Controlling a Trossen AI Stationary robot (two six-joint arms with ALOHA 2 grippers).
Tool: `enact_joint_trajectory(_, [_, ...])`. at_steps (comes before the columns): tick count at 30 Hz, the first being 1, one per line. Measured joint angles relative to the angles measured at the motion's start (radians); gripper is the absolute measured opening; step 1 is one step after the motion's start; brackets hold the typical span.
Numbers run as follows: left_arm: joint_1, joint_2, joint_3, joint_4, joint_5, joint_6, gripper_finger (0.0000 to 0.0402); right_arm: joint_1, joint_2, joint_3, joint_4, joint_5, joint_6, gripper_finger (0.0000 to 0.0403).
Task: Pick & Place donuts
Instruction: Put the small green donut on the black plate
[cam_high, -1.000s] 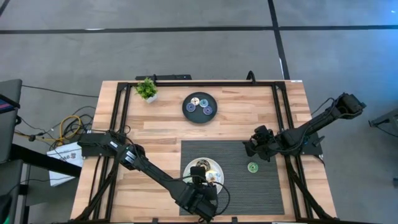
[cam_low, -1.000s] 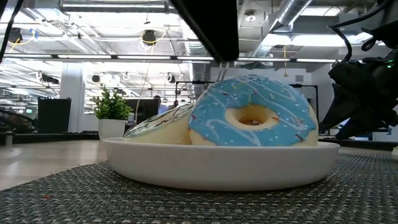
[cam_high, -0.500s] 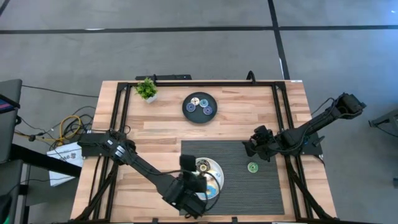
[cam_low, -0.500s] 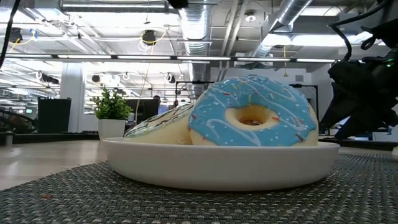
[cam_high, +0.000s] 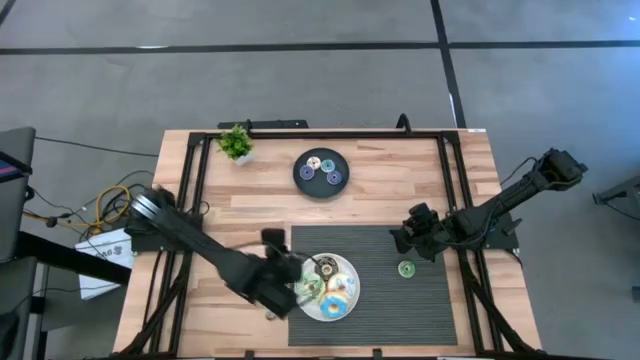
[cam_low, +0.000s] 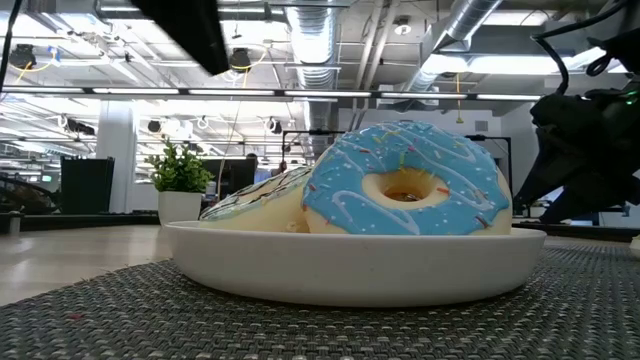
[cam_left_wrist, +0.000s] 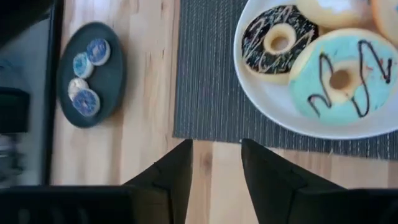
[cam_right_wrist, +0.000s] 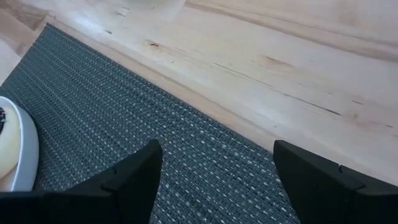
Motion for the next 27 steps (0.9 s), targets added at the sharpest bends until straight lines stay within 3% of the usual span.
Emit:
enact_joint_trajectory(4, [0.011,-0.219,-0.305,0.266,0.002,0.004,0.0130,0.000,0.000,0.000,0.000,0.000,0.000,0.0297])
enact_joint_trajectory(10, [0.079,-0.556,-0.735,0.672,0.099,0.069,0.0130,0.000,0.000,0.000,0.012,0.001,0.000,0.0297])
enact_joint_trajectory(15, [0.153,-0.785,-1.030,0.979,0.145,0.135,0.0130,-0.011,0.000,0.000,0.064,-0.029,-0.012,0.0297])
enact_joint_trajectory(21, [0.277,-0.979,-1.232,1.156,0.196,0.184,0.0130,-0.061,0.000,0.039,0.086,-0.152,-0.102,0.0297])
enact_joint_trajectory(27, [0.442,-1.036,-1.290,1.189,0.314,0.264,0.0130,-0.106,0.000,0.205,-0.177,-0.256,-0.070,0.0297])
